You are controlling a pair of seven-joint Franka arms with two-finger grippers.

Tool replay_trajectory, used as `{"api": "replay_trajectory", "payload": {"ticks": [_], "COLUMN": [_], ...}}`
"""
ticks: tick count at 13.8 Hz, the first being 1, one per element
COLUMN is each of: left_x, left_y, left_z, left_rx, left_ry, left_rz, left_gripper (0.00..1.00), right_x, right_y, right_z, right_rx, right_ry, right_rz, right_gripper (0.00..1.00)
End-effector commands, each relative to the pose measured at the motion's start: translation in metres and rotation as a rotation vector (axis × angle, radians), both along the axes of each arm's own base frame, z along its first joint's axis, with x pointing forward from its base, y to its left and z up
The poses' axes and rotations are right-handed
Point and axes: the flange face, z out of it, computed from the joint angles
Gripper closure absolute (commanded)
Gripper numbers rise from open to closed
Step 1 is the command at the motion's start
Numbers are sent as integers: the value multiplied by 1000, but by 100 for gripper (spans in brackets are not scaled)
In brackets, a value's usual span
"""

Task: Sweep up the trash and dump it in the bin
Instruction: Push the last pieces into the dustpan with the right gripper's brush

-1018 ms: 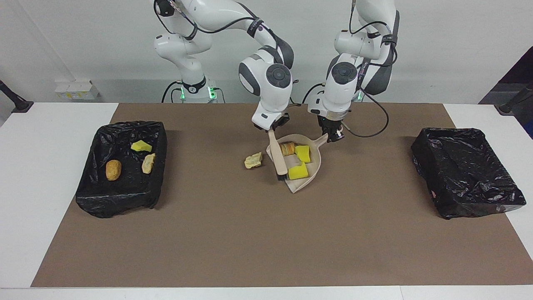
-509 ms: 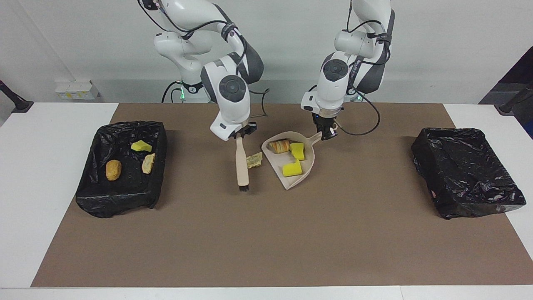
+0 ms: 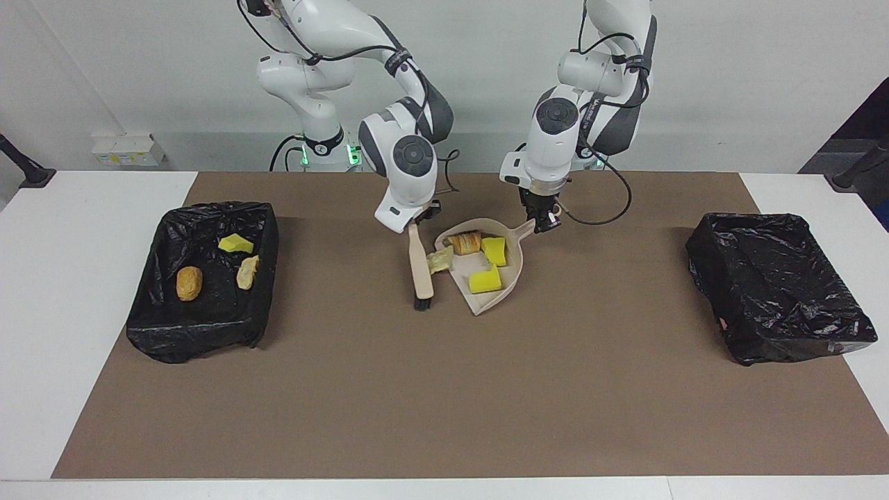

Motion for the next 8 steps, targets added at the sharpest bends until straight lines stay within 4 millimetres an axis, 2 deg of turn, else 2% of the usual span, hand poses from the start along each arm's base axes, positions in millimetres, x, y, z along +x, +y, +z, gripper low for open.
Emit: {"api": "replay_trajectory", "payload": {"ticks": [1,2,4,6,8], "left_x": [-7,-6,-3,-2,1], "left_y": [4,6,5,6,10], "left_z": [1,1,1,1,8], "left_rx": [-2,-1,-2,-5,-13], "left_ry": [0,0,-14,-17,-28], "left_rz": [12,23,85,98,113], "left_gripper": [100,100,100,100,100], "right_x": [-19,-23,-22,-20,-29], "right_y": [23,27,21,23,24], "right_z": [13,16,20,42,61], "right_rx": [47,52,34,33,8], "right_ry": [-10,0,30,20,8], "right_rz": [21,22,17,-12,-47], "right_gripper": [100,100,100,100,100]}}
